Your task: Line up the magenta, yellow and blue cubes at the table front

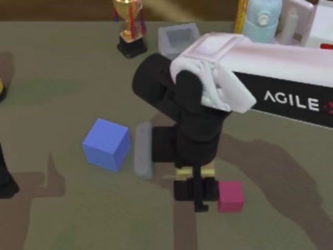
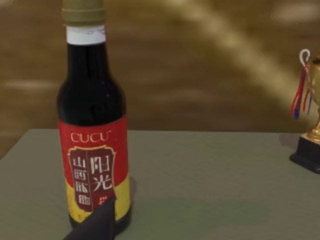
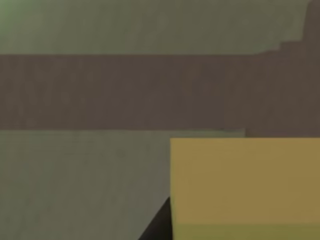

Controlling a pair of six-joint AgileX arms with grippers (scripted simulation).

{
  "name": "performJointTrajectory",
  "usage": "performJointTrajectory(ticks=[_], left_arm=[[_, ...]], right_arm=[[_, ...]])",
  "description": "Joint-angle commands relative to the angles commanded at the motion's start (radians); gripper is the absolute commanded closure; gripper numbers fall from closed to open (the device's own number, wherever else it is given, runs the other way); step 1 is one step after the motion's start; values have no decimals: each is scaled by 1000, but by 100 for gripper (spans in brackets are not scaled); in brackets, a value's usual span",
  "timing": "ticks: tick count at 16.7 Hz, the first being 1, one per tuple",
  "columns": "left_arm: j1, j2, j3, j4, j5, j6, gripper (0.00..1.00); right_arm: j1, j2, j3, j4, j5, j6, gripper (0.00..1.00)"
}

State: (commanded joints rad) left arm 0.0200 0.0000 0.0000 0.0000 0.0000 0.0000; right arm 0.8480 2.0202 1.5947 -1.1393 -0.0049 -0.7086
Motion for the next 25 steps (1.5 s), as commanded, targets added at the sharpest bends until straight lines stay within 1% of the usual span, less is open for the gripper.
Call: performJointTrajectory(ticks=[6,8,11,24,25], left_arm=[[0,0,0,0,0,0,0],[0,0,0,0,0,0,0],[0,0,0,0,0,0,0],[0,0,0,0,0,0,0],[0,0,0,0,0,0,0]], right_arm=[[3,55,-142,206,1,1,100],[5,65,-166,237,1,0,100],[5,66,-167,238,1,0,100],[5,66,-167,238,1,0,2],[5,66,-167,238,1,0,0]])
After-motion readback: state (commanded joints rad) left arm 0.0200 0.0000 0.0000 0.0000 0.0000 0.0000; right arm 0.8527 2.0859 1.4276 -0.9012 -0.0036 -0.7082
